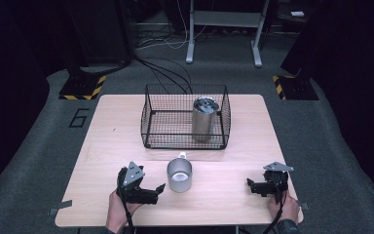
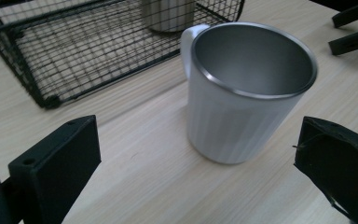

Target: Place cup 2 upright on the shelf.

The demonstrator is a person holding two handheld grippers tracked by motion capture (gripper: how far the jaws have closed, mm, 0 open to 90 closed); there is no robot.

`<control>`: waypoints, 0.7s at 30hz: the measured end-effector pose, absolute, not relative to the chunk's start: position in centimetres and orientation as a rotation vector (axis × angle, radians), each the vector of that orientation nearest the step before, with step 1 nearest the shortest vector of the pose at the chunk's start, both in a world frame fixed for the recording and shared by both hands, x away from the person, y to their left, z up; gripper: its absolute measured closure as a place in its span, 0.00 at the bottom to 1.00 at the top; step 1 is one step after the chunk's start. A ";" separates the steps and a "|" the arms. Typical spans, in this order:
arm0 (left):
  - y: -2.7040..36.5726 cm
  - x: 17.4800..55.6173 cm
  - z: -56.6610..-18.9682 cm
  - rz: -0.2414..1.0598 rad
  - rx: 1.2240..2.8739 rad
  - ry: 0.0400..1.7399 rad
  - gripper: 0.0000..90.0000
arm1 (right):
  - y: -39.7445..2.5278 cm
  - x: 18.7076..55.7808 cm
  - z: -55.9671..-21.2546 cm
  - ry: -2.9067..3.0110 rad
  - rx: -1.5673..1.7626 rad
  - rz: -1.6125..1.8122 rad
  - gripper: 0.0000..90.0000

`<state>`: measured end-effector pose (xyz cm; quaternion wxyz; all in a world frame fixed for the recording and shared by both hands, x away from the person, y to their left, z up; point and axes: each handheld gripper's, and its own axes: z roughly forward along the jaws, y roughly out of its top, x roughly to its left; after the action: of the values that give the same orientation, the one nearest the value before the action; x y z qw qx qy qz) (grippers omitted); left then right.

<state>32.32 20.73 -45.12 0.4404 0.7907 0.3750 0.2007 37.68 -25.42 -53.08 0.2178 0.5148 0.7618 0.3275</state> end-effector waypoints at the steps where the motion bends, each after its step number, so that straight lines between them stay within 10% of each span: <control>1: 20.3 32.4 -44.9 0.503 1.964 0.918 0.00 | -25.4 37.7 -53.1 2.108 1.425 0.905 0.00; 21: 15.3 34.2 -43.6 0.463 2.018 0.825 0.00 | -25.4 37.7 -53.1 2.111 1.426 0.902 0.00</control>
<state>34.20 15.26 -43.59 0.4407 0.8128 0.3321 0.1864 37.69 -25.42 -53.08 0.2176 0.5149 0.7625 0.3258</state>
